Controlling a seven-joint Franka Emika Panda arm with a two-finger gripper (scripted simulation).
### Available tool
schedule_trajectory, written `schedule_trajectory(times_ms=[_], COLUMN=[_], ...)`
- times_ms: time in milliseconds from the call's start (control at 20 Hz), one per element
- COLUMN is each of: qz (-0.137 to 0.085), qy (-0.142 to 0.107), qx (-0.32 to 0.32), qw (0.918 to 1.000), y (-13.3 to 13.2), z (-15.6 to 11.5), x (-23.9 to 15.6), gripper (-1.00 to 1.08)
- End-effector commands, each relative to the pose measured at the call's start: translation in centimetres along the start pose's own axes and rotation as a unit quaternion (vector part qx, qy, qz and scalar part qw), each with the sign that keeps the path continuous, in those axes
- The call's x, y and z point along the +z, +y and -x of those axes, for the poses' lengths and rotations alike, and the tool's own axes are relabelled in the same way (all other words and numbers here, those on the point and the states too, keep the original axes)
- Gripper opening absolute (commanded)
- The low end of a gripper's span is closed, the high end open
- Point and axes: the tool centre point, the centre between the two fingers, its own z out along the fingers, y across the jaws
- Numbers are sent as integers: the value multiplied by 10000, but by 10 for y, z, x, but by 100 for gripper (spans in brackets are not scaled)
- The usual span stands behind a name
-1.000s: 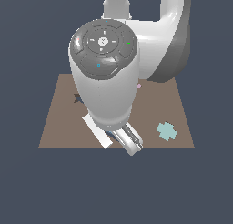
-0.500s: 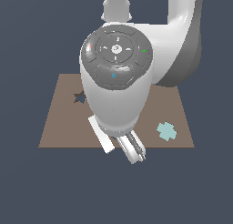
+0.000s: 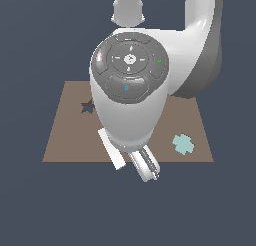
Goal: Insert a designated object into the corresponding slot on a board.
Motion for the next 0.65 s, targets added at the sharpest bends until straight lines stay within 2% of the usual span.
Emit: schedule_trajectory(times_ms=[0,100,150,600], qz=[3,2,2,2], qy=[-2,-3,-3,-3], qx=[8,11,11,11], qw=[10000,10000,10000,10000], y=[0,0,0,0], z=[0,0,0,0], x=[5,7,7,7], gripper=[-100,-100,100,100])
